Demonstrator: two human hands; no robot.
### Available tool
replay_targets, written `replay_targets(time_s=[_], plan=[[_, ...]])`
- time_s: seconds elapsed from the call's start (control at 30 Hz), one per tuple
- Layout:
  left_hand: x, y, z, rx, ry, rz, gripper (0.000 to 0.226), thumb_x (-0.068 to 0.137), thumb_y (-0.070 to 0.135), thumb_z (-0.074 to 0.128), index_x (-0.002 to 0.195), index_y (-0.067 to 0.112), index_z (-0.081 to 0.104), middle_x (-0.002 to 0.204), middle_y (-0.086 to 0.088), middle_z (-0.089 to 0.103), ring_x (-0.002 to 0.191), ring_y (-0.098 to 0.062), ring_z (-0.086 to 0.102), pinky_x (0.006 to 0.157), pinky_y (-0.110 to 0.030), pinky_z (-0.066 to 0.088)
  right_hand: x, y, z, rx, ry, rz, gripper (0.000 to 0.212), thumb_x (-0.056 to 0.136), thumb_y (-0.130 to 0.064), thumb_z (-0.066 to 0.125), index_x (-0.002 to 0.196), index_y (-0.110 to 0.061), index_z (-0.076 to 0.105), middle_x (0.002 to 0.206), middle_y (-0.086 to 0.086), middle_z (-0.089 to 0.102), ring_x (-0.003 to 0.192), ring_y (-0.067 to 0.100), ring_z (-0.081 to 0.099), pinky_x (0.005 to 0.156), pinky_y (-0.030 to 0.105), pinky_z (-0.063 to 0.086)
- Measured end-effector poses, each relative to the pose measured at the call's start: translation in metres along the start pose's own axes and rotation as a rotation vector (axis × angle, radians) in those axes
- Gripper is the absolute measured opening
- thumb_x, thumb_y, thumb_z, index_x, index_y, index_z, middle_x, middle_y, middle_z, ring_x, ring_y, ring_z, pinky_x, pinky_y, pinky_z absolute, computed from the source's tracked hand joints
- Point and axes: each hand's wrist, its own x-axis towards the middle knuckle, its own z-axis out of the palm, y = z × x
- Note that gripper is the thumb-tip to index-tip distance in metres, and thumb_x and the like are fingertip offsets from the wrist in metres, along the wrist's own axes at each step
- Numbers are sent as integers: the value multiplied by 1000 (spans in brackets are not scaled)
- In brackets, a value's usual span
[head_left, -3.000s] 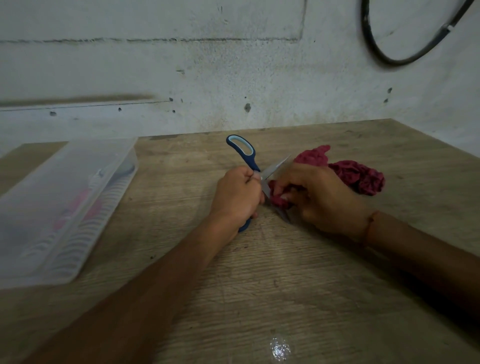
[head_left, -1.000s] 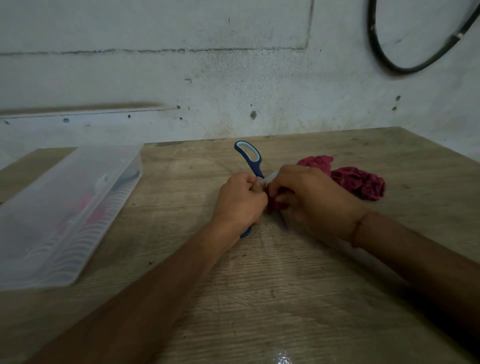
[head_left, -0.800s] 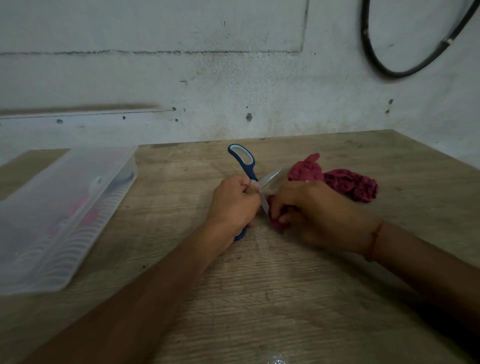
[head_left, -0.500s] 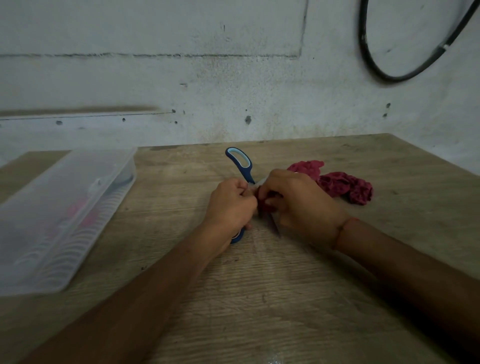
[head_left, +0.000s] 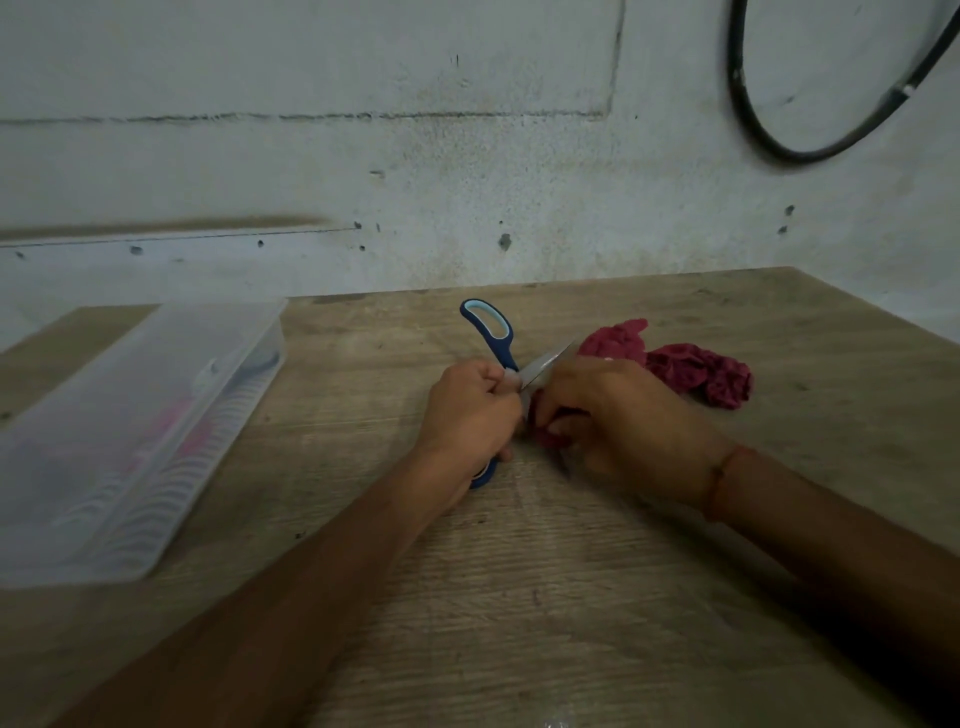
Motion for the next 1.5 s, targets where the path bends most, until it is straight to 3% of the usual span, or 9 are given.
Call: replay_targets(time_s=[0.23, 0.33, 0.43, 0.63, 0.73, 0.9, 1.17, 1.3, 1.5], plan=[[-5, 3, -4, 40, 18, 61, 13, 102, 21, 51, 97, 11, 58, 81, -12, 69, 52, -14, 57, 43, -22, 46, -22, 8, -14, 136, -52, -11, 15, 83, -14, 69, 89, -27, 72, 95, -16, 66, 89, -1, 62, 80, 21, 54], [-6, 5, -10, 92, -59, 78, 33, 95, 14, 58, 117, 17, 34, 94, -15, 68, 57, -15, 59, 50, -32, 55, -20, 23, -15, 309, 272, 212, 16, 85, -2, 67, 91, -17, 67, 89, -11, 65, 84, -5, 63, 73, 7, 50], [-10, 9, -12, 287, -100, 199, 50, 89, 14, 65, 119, 22, 26, 94, -6, 63, 72, -15, 63, 67, -38, 58, -21, 51, -18, 542, 618, 430, 14, 93, 0, 55, 103, -9, 59, 97, 10, 67, 86, 6, 66, 72, 17, 57], [-17, 12, -17, 683, 36, 481, 31, 91, 13, 58, 120, 22, 52, 94, 5, 60, 78, -13, 58, 61, -29, 43, -32, 82, -37, 665, 1015, 604, 22, 98, -9, 47, 91, -30, 47, 88, -4, 59, 72, -2, 62, 64, 19, 55], [-14, 15, -25, 696, 114, 528, 31, 90, 16, 60, 120, 23, 63, 106, 4, 63, 92, -14, 60, 75, -31, 51, -32, 85, -41, 636, 1027, 598, 25, 99, -7, 45, 89, -31, 45, 85, -4, 57, 68, -2, 60, 62, 19, 52], [-6, 17, -44, 813, 311, 717, 29, 88, 19, 64, 116, 18, 71, 92, 2, 67, 81, -16, 61, 66, -27, 41, -30, 79, -34, 501, 915, 524, 15, 97, -10, 47, 108, -20, 47, 107, 13, 60, 101, 24, 62, 82, 38, 55], [2, 22, -70, 1028, 447, 716, 19, 93, 19, 62, 107, 21, 75, 89, 3, 73, 82, -21, 66, 77, -33, 32, -30, 75, -37, 446, 875, 494, 17, 97, -7, 47, 113, -15, 48, 96, -3, 56, 101, 25, 60, 85, 51, 55], [3, 26, -76, 980, 393, 689, 19, 96, 26, 58, 98, 23, 76, 85, 6, 72, 72, -14, 61, 75, -29, 34, -33, 66, -45, 387, 942, 423, 17, 99, -8, 46, 115, -9, 46, 94, -11, 52, 97, 27, 58, 82, 32, 55], [-7, 41, -72, 625, 64, 688, 20, 93, 28, 64, 110, 29, 75, 89, 18, 70, 81, -3, 65, 75, -37, 58, -25, 17, -40, -88, 660, 28, 17, 88, -5, 46, 105, -5, 50, 128, 25, 44, 126, 22, 38, 105, 18, 33]])
